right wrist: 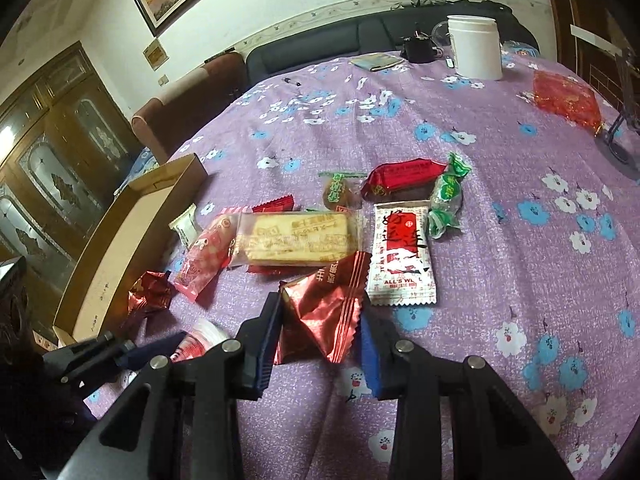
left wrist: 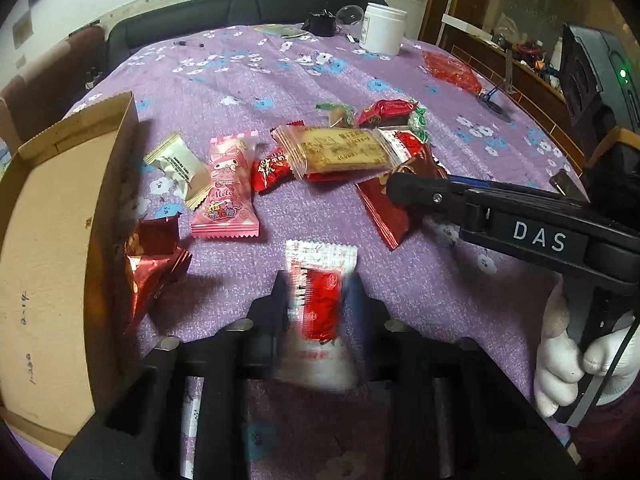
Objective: Organize snacks
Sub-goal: 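Grasp the white-red sachet with the left gripper while the right gripper grasps a red foil candy, then carry both held snacks into the cardboard tray and open both grippers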
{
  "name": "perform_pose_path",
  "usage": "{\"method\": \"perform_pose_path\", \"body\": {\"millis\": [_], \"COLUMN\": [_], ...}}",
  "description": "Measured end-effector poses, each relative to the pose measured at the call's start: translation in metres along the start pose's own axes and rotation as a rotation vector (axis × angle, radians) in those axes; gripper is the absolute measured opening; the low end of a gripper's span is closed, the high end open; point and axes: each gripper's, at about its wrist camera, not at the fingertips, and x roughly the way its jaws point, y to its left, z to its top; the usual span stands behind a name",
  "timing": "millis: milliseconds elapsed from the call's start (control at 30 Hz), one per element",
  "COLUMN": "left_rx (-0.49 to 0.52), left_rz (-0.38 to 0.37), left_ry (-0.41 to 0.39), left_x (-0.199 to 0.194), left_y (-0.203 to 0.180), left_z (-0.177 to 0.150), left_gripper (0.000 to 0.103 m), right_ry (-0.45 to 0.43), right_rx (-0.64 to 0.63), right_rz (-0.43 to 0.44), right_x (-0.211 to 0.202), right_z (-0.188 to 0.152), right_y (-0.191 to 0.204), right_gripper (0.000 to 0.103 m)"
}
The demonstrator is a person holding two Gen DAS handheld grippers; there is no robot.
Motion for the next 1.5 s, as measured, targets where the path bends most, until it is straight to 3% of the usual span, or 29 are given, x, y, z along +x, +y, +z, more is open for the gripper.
{"method": "perform_pose_path", "body": {"millis": [233, 400, 567, 733, 933, 1067, 1300, 1500], "left_rx": [-0.125, -0.209, -0.294, -0.387, -0.468, -0.510, -0.562, -0.612], "left_rz": [-0.097, -0.145, -0.093, -0.017, 0.059, 0.087, 0.047, 0.013], "left_ry": [-0.033, -0.113, -0.200, -0.234, -0.239, -0.217, -0.229, -0.269], "left_x": [-0.015, -0.055, -0.098, -0.113, -0.119, -0.114, -0.116, -0.133], "left_y": [0.024, 0.052, 0.097, 0.142, 0.179, 0.201, 0.222, 0.235], "left_z": [-0.005, -0.014, -0.027, -0.044, -0.061, -0.069, -0.080, -0.090], "left_gripper": [0.024, 0.024, 0.024, 0.025, 0.025, 0.025, 0.025, 0.025], "right_ry": [-0.026, -0.068, -0.110, -0.116, -0.010, 0.053, 0.146, 0.188], "right_rx": [-0.007, -0.022, -0.019, -0.117, -0.231, -0.293, -0.382, -0.421], "right_rz": [-0.001, -0.027, -0.005, 0.080, 0.188, 0.212, 0.232, 0.231], "right_x": [-0.004, -0.012, -0.033, -0.057, -0.031, -0.005, 0.037, 0.057], "right_z": [-0.002, -0.003, -0.001, 0.002, 0.001, -0.006, -0.017, -0.026], "right_y": [0.000, 0.004, 0.016, 0.068, 0.143, 0.183, 0.234, 0.254], "right_gripper": [0.038, 0.037, 0.037, 0.037, 0.037, 0.037, 0.037, 0.041]}}
